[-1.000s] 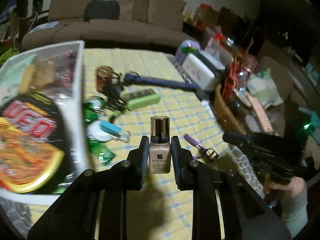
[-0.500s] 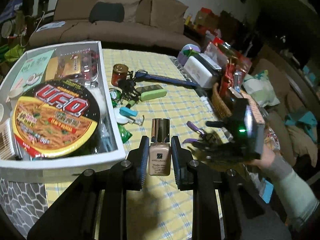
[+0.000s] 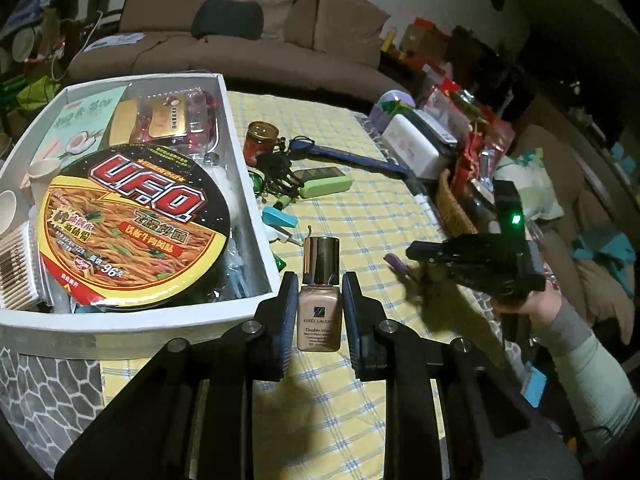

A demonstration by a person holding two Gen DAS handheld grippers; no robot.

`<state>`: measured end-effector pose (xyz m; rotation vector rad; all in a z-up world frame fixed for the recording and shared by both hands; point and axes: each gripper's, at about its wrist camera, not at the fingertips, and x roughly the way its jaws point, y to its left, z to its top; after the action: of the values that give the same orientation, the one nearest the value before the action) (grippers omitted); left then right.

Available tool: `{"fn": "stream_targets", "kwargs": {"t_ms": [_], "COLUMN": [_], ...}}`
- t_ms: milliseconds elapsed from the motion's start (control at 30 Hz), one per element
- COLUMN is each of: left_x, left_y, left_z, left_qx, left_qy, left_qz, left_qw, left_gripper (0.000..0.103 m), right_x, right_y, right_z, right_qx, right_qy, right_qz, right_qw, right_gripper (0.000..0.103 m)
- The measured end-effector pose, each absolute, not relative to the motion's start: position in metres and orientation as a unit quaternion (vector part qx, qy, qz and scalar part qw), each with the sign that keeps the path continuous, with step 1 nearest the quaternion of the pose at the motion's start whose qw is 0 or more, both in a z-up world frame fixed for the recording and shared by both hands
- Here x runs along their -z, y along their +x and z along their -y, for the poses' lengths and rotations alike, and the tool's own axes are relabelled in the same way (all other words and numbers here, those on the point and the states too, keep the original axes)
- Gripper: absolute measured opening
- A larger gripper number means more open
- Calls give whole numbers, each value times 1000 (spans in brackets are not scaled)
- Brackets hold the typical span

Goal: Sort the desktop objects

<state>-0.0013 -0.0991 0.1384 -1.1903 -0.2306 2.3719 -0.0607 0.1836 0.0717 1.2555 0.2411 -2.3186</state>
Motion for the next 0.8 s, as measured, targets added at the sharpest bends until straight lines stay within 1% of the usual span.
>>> {"fn": "stream_targets", "kwargs": {"t_ms": [33, 67, 133, 333, 367, 400, 433, 500, 567, 600, 700, 800], "left_x": [-138, -138, -138, -136, -136, -136, -136, -139, -143, -146, -151, -144], "left_y": [-1, 0, 2, 4, 4, 3, 4, 4, 4, 4, 3, 5], "left_z": [100, 101, 101, 99, 99, 99, 99, 101, 105, 107, 114, 111], "left_qx": [-865, -865, -865, -863, -863, -863, -863, -865, -867, -868, -871, -863], "left_qy": [-434, -434, -434, -438, -438, -438, -438, -435, -431, -428, -422, -431], "left_qz": [85, 85, 86, 86, 86, 87, 87, 87, 87, 89, 95, 96], "left_qw": [236, 236, 236, 236, 236, 236, 236, 235, 234, 234, 233, 245], "left_gripper": [21, 21, 21, 21, 21, 21, 21, 21, 21, 21, 20, 22], "right_x": [-73, -76, -74, -39, -33, -28, -24, -26, -31, -35, -57, -88], "right_y": [-61, -58, -58, -59, -60, -61, -63, -63, -60, -59, -53, -45], "right_z": [-187, -188, -189, -182, -180, -180, -180, -182, -183, -183, -179, -174], "right_qx": [853, 862, 871, 862, 862, 862, 860, 868, 871, 872, 879, 884], "right_qy": [458, 451, 442, 478, 480, 482, 487, 477, 472, 469, 453, 436], "right_qz": [-83, -87, -100, -118, -119, -110, -98, -79, -64, -63, -49, -10], "right_qw": [236, 215, 192, 122, 114, 113, 112, 108, 122, 123, 139, 169], "right_gripper": [26, 60, 91, 91, 86, 79, 61, 61, 57, 57, 57, 57]}}
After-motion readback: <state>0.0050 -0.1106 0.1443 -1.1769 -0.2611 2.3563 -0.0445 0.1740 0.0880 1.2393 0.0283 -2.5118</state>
